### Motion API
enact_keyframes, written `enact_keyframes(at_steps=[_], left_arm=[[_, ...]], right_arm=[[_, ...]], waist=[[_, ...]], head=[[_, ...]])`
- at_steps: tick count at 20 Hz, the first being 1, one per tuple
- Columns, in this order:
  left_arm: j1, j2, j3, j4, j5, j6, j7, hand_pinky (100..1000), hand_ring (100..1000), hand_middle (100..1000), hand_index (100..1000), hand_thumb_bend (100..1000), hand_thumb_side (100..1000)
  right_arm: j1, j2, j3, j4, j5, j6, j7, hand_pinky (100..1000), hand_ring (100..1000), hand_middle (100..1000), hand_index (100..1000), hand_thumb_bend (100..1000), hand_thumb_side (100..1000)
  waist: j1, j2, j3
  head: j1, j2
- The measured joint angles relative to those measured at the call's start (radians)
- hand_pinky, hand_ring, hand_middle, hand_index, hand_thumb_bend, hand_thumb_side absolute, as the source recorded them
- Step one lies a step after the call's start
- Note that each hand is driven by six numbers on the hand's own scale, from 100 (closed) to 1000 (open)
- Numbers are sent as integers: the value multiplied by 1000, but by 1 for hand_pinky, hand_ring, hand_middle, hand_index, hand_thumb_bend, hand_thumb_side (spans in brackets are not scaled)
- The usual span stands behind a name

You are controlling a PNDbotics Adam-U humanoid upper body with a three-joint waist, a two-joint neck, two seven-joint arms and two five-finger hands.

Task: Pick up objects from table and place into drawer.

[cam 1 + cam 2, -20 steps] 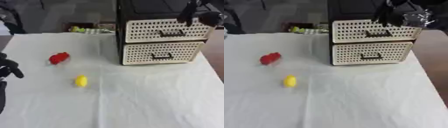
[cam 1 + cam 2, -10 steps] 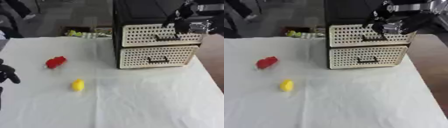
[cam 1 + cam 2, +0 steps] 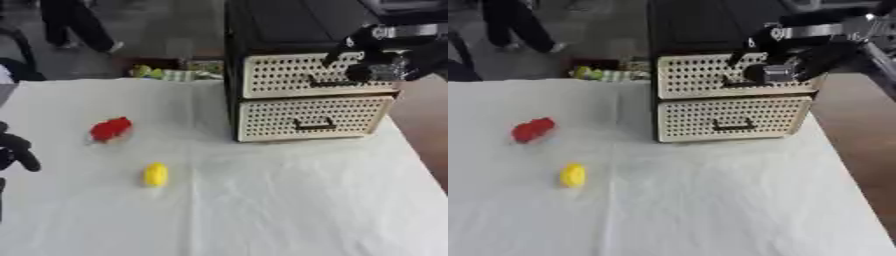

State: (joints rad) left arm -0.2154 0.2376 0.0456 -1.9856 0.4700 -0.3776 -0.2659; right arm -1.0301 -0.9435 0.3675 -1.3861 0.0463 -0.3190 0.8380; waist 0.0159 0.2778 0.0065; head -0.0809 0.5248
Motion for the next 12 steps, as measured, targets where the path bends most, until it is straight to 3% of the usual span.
enact_keyframes(at_steps=[1,4,9,12], left_arm=[[0,0,0,0,0,1,0,447,603,649,715,100,811],[0,0,0,0,0,3,0,446,603,650,717,100,813],[0,0,0,0,0,8,0,447,603,650,719,100,815],[1,0,0,0,0,11,0,447,603,650,719,100,815]], right_arm=[[3,0,3,0,4,0,0,100,227,100,866,730,831],[13,0,14,-3,13,-9,-9,100,227,100,872,824,648],[26,-3,32,-6,48,-36,-36,100,238,100,873,856,486],[27,-4,34,6,87,-47,-47,100,244,100,868,841,483]], waist=[[0,0,0],[-2,0,-1],[-6,0,-3],[-6,0,-5]], head=[[0,0],[4,0],[10,0],[13,0]])
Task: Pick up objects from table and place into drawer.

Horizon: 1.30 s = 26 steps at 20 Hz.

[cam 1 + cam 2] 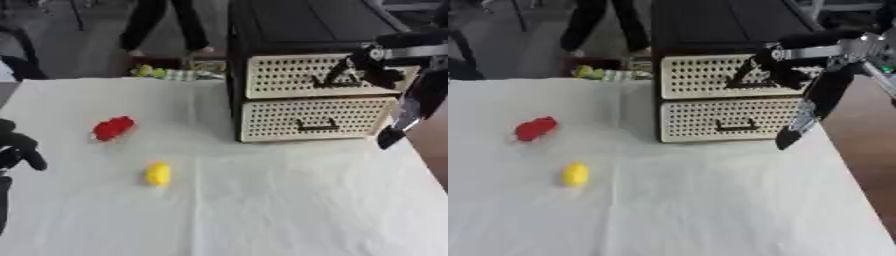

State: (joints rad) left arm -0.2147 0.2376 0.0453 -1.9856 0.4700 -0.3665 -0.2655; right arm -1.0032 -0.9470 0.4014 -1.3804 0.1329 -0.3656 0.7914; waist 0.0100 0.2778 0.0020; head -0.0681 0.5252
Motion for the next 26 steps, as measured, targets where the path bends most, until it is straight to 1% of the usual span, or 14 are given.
enact_keyframes(at_steps=[5,8,13,18,26], left_arm=[[4,0,0,0,0,2,-1,445,602,650,718,100,819],[5,0,0,0,-2,4,0,445,602,650,718,100,821],[11,0,0,0,-4,10,-1,445,602,650,717,100,823],[12,0,0,0,-5,17,1,444,602,650,716,100,829],[12,0,-5,0,-13,27,0,444,603,651,716,102,830]], right_arm=[[-22,1,-2,42,64,0,0,100,254,100,863,810,496],[-32,3,-16,56,99,9,9,100,257,100,861,800,505],[-35,10,-32,57,125,26,26,100,260,100,861,790,509],[-35,11,-32,60,119,45,45,100,259,100,875,787,497],[-29,12,6,52,64,90,89,100,264,100,879,774,498]], waist=[[0,0,-4],[0,-1,-11],[0,-3,-22],[0,-6,-32],[-1,-6,-34]], head=[[3,1],[5,2],[9,9],[14,11],[14,15]])
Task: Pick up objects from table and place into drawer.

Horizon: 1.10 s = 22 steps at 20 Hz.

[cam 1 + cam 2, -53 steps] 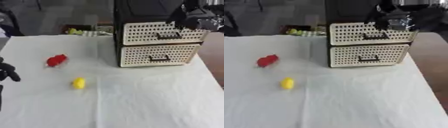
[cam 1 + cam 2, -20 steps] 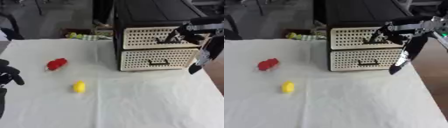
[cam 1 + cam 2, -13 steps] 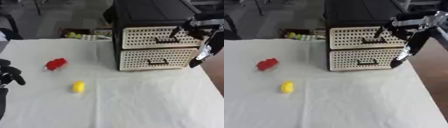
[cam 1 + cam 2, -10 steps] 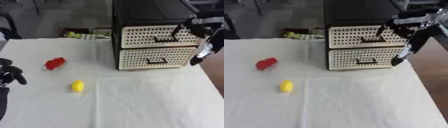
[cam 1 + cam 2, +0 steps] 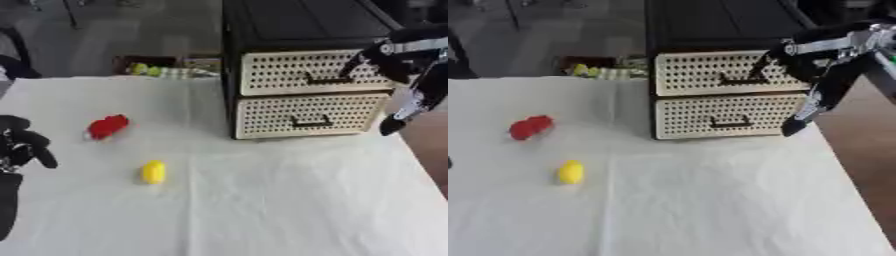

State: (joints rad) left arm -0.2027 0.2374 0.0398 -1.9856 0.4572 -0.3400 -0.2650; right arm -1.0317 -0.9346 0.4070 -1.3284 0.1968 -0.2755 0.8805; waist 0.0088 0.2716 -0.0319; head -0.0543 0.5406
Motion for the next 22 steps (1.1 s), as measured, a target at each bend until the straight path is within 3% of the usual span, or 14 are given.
enact_keyframes(at_steps=[10,22], left_arm=[[0,-1,0,0,-5,6,2,443,602,651,714,104,835],[0,-1,0,0,-10,11,-1,442,602,651,712,106,837]], right_arm=[[-15,24,-2,5,-5,54,20,100,274,100,882,771,516],[-18,25,-24,2,-11,89,-43,103,283,100,880,777,524]], waist=[[0,1,-1],[0,6,-4]], head=[[0,2],[0,2]])
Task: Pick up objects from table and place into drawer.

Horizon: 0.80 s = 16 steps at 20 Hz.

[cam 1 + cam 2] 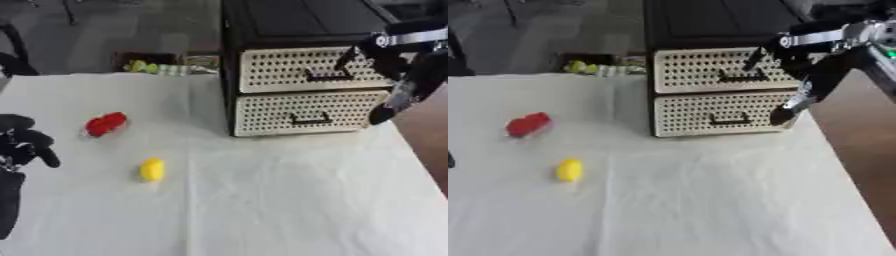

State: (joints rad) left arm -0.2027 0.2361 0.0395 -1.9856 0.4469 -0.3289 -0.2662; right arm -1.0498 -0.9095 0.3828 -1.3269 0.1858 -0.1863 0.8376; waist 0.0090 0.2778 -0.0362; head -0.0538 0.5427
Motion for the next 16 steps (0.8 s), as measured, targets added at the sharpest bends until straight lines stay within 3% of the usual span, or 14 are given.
enact_keyframes(at_steps=[16], left_arm=[[-1,-9,-2,0,-4,10,-2,439,602,651,706,112,847]], right_arm=[[-15,68,12,72,95,10,-122,103,289,100,882,752,527]], waist=[[4,13,8]], head=[[-7,-8]])
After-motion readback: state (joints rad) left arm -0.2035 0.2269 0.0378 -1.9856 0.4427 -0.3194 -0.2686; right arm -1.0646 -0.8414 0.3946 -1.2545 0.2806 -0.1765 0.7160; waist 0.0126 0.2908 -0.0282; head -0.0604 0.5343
